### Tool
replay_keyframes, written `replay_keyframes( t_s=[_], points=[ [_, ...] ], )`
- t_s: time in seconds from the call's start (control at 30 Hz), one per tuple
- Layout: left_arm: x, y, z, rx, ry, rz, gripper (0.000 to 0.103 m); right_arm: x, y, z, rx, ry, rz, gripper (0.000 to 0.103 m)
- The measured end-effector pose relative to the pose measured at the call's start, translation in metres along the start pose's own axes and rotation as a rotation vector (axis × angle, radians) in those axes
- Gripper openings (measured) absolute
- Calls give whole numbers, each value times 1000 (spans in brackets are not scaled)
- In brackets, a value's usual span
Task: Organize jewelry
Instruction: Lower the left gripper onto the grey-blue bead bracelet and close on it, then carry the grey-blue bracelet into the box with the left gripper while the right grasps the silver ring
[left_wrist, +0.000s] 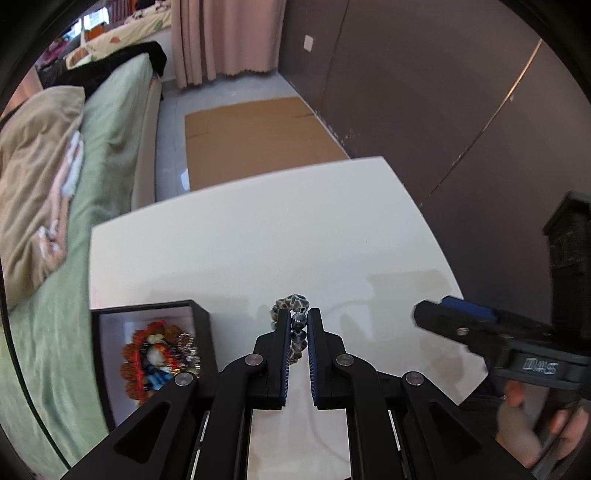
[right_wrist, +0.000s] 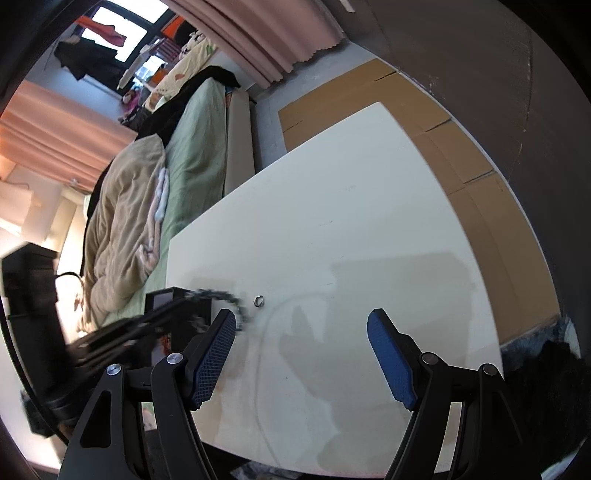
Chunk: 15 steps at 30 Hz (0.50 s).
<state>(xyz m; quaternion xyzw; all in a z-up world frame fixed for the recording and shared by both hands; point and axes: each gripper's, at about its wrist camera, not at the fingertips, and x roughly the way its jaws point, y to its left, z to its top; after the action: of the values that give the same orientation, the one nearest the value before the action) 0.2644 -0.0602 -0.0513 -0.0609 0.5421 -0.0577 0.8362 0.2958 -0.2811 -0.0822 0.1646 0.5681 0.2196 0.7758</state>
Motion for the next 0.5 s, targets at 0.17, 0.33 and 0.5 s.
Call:
replay_keyframes(
  t_s=[0.17,0.33,0.5],
  points=[
    [-17,16,0,-22,-32,8,9,14,11,-1,-17,22,-8,69],
    [-31,37,-3,-51,-54,22,9,29,22,-1,-36,40,-11,58],
    [-43,57,-7,-77,-65,34,9,50,41,-2,-71,69,-20,37]
  ],
)
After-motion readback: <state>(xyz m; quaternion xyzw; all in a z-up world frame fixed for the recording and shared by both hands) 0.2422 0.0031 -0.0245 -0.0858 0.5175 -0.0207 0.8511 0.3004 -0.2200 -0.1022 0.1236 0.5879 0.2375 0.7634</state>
